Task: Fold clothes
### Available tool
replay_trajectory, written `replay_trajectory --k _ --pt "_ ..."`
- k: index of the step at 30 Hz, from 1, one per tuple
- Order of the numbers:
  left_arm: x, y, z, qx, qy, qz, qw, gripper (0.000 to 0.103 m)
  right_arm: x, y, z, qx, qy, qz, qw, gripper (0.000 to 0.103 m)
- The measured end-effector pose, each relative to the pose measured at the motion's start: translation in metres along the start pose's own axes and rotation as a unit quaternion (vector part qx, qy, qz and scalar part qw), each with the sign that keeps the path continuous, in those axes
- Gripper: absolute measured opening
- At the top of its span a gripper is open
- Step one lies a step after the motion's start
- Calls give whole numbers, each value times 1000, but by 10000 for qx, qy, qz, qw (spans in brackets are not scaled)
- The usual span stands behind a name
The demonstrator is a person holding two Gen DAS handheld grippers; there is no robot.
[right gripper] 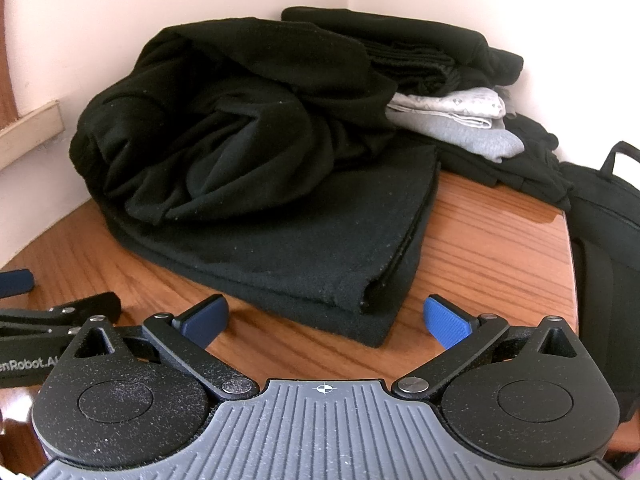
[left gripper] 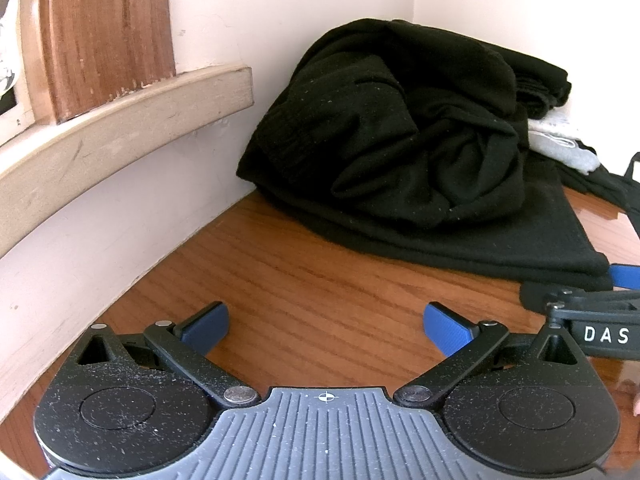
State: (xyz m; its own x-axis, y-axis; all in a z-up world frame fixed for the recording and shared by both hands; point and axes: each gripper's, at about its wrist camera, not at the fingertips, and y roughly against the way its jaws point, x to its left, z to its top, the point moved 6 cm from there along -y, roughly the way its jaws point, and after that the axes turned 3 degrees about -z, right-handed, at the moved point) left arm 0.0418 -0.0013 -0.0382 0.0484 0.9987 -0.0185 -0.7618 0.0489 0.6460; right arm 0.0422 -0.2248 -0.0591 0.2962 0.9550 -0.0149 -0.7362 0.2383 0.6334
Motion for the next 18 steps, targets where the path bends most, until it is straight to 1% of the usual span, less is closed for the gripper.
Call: replay_trajectory --k 2,4,5,6,8,10,11,13,15,18 --pt "5 3 -1 -55 136 14 9999 103 0 1 0 0 -2 11 10000 103" --pt "13 9 -1 -199 347 16 9992 103 -3 0 0 -6 81 143 9999 103" --pt "17 14 -2 -300 471 -47 9984 103 -5 0 -1 -10 127 217 9997 103" --pt "20 18 -2 -399 590 -117 9974 103 -5 0 -1 -18 316 445 9985 103" --pt "26 24 -2 -582 763 -337 9948 103 -6 3 -3 -40 775 989 9921 103" --pt "30 30 -2 -749 876 -463 9923 103 -7 8 -6 -83 1267 1613 9787 103" --pt "30 30 -1 -735 879 -472 9923 103 -11 11 -8 -108 1445 1786 9732 103" --pt "30 30 1 -708 842 -486 9927 103 -21 14 -4 -199 1698 1851 9677 103" --pt "28 30 1 -734 730 -468 9935 103 -31 19 12 -435 1721 1806 9674 103" --pt "27 29 1 -732 724 -463 9936 103 -41 22 42 -763 1695 1922 9636 103"
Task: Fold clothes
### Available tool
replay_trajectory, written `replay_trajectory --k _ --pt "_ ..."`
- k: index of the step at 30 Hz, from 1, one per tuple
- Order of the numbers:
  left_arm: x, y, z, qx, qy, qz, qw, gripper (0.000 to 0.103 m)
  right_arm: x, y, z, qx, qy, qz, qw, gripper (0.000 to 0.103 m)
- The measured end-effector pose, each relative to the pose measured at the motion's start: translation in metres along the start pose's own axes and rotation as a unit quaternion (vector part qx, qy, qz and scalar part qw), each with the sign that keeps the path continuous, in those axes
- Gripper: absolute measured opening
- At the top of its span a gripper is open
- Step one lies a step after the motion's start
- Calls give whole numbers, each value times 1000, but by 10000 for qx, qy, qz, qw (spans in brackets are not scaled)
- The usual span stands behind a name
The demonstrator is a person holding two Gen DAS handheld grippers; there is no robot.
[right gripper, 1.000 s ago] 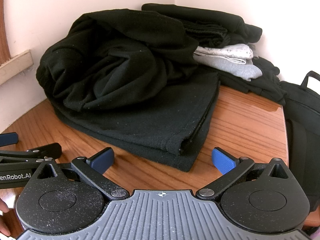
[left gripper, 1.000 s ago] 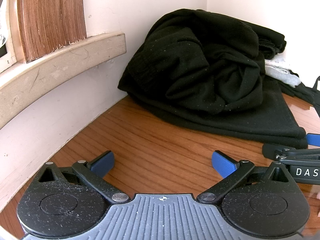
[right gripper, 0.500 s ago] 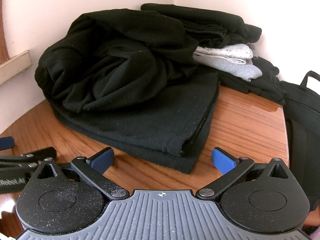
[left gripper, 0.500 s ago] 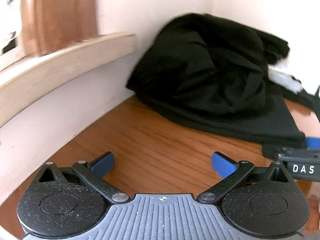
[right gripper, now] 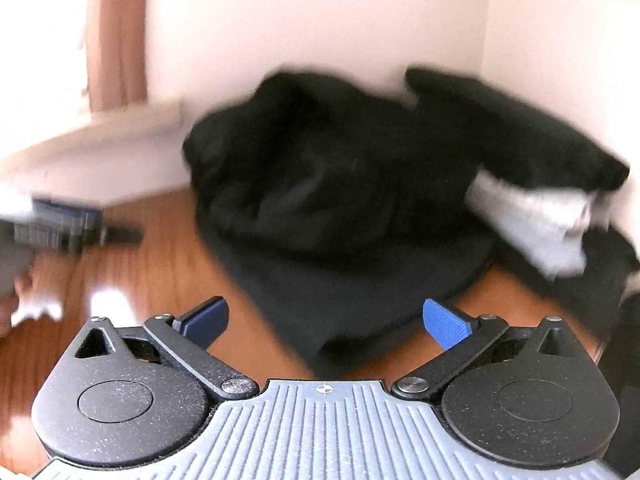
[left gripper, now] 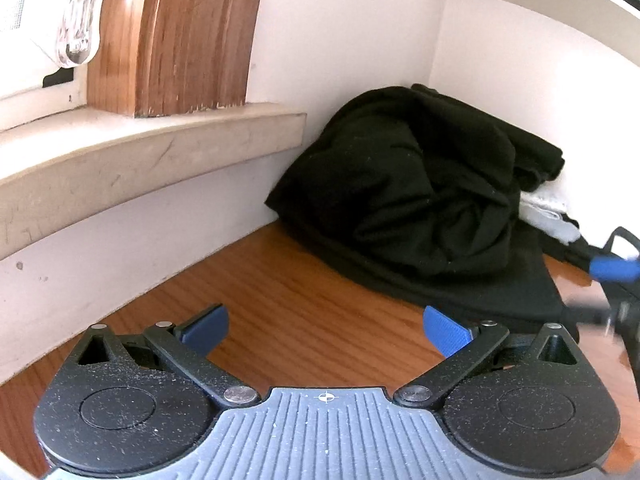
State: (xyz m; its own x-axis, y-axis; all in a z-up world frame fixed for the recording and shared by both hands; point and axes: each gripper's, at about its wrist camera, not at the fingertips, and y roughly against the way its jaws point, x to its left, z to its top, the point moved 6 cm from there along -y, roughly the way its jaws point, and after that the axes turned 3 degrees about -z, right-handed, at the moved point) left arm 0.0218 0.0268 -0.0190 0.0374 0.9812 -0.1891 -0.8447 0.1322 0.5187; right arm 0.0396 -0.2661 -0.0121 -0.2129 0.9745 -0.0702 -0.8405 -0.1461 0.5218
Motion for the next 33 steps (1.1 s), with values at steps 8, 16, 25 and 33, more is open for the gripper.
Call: replay_trajectory --k 8,16,25,33 --pt "-8 0 -1 140 184 -230 9995 103 -35 -52 35 -65 238 268 9993 72" --pt "-22 -12 17 165 786 -582 9951 103 -44 -109 78 -43 465 930 9946 61" --pt "-27 -11 15 89 929 104 9956 103 -40 -149 70 159 372 1811 9826 64" --pt "-36 0 17 66 814 359 9960 103 -44 -119 40 315 801 1988 9763 55"
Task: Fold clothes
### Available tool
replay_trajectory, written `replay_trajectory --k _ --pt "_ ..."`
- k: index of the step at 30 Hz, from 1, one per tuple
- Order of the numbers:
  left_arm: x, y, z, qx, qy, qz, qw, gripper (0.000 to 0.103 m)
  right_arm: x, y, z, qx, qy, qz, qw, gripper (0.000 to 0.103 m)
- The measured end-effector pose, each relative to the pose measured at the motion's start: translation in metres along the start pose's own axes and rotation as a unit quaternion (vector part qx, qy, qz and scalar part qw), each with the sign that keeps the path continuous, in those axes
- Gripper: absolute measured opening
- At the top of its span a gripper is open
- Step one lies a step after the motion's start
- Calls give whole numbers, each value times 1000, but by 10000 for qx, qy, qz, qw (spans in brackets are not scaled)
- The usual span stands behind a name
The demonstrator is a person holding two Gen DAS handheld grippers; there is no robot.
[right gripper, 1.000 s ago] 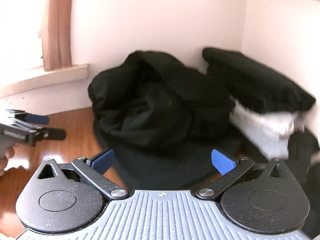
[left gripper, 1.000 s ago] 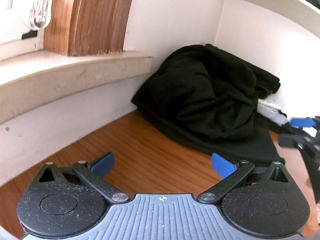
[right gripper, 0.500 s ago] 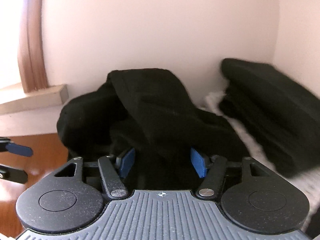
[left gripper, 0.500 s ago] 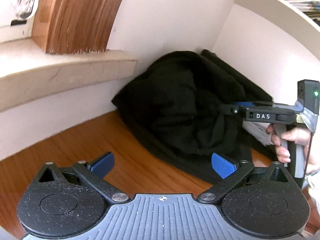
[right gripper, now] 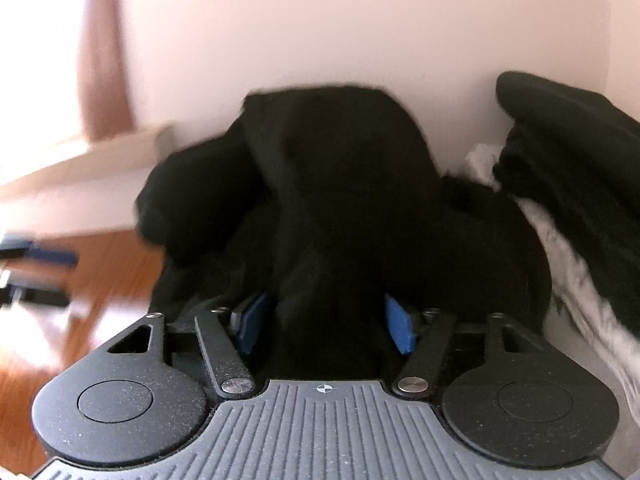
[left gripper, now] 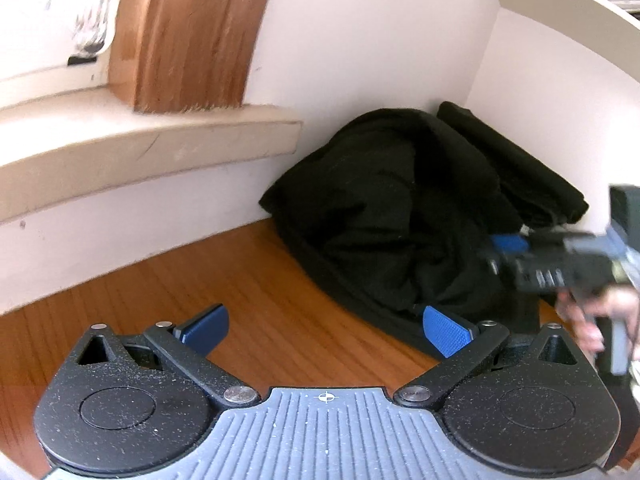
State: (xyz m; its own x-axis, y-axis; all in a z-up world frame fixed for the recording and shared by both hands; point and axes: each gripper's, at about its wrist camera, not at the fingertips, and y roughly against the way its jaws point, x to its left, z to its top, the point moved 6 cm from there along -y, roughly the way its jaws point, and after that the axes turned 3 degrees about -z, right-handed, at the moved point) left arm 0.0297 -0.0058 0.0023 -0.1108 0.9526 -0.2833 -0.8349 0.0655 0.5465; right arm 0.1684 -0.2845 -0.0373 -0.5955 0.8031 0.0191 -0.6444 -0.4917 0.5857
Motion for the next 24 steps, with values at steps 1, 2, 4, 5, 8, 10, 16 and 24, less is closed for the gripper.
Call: replay_trajectory --k 1,2,4,5,8,10,16,24 --pt "-3 -1 4 -19 -44 -2 10000 103 2 4 -9 88 48 14 9999 53" --pt "-8 -4 9 -47 -106 -16 9999 103 3 9 -19 192 101 26 9998 49" --pt "-19 -10 20 -107 -274 -36 9996 103 2 17 -36 264 28 93 9996 48" --pt "-25 -13 27 -149 -364 -59 9992 103 1 21 -42 251 -39 100 9996 48" --pt "-45 -25 45 -237 -527 -248 9980 103 -2 33 -54 227 -172 112 9995 48" --pt "-59 -37 56 -301 -480 -463 9973 103 -2 37 -59 201 -117 58 9997 48" --pt "-96 -72 70 -186 75 -966 9951 90 -2 43 -65 158 -26 -31 9999 48" --pt "-122 -81 79 -585 480 -802 9939 63 -1 45 -68 16 -15 -47 10000 50"
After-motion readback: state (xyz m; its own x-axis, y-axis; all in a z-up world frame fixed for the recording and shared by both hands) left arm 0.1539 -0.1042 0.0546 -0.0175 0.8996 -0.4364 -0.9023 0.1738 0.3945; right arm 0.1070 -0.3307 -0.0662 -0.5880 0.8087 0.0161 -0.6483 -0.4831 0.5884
